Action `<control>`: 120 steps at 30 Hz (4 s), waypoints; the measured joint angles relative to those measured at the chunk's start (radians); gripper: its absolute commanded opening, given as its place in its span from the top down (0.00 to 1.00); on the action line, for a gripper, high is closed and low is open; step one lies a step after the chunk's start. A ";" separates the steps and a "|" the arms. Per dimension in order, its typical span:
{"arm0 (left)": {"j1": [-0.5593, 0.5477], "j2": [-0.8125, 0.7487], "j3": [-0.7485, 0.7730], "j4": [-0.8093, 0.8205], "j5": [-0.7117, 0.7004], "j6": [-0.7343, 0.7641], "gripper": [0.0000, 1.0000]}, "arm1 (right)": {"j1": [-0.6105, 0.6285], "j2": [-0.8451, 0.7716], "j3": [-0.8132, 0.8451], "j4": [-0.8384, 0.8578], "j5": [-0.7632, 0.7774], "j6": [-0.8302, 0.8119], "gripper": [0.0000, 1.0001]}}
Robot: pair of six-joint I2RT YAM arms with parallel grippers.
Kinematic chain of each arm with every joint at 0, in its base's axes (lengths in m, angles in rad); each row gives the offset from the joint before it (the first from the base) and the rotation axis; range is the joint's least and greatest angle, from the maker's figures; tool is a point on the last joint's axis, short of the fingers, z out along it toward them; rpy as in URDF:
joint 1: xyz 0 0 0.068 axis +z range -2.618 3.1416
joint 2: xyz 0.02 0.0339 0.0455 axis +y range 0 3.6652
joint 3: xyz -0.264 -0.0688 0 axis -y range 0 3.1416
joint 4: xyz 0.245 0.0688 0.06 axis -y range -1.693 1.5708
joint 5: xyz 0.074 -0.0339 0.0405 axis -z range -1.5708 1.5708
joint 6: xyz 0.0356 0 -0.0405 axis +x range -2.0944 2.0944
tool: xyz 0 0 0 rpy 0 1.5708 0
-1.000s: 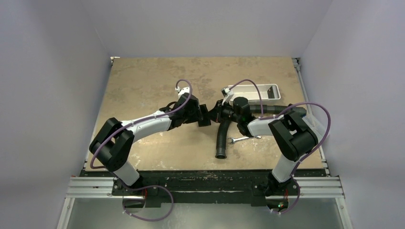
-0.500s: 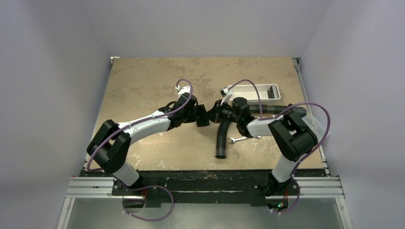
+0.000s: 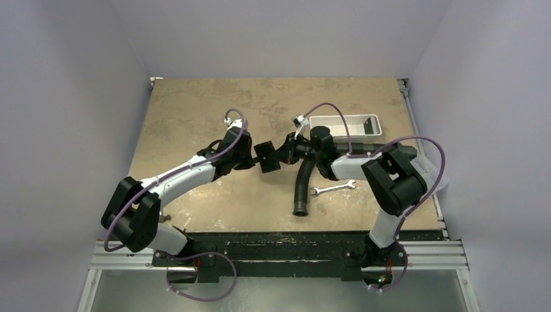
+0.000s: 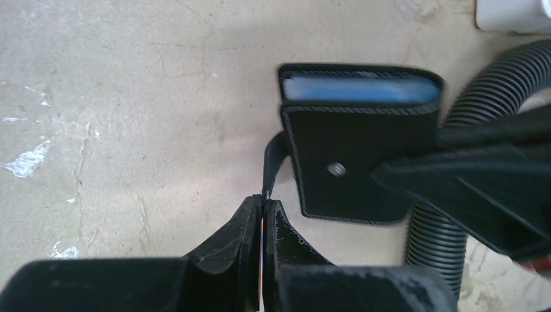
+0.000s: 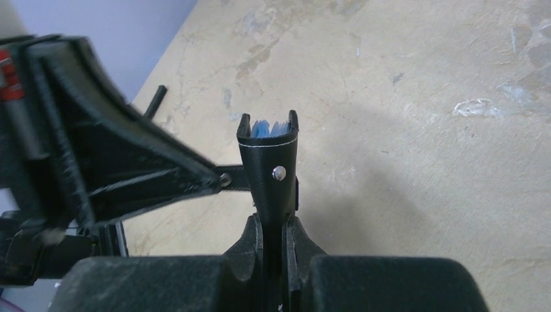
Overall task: Put the credit cards into the card holder
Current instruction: Open the card holder at the center of the board.
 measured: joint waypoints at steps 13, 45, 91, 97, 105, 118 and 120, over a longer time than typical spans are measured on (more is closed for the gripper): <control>0.034 -0.069 -0.088 -0.017 0.190 -0.012 1.00 | 0.001 0.054 0.122 -0.328 0.188 -0.137 0.22; 0.050 -0.153 -0.017 -0.119 0.208 0.051 1.00 | 0.217 -0.030 0.096 -0.313 0.327 -0.367 0.37; 0.050 -0.178 -0.076 -0.166 0.164 0.088 1.00 | 0.203 -0.012 0.113 -0.313 0.381 -0.292 0.85; 0.050 -0.188 -0.096 -0.204 0.112 0.087 1.00 | 0.163 -0.014 0.113 -0.322 0.492 -0.249 0.82; 0.050 -0.137 -0.087 -0.282 0.014 0.075 0.75 | 0.155 0.018 0.143 -0.405 0.543 -0.241 0.72; 0.051 -0.191 -0.029 -0.259 0.011 0.049 0.36 | 0.173 -0.050 0.103 -0.405 0.561 -0.290 0.36; 0.051 -0.205 -0.029 -0.252 0.010 0.042 0.32 | 0.185 -0.099 0.075 -0.366 0.549 -0.303 0.37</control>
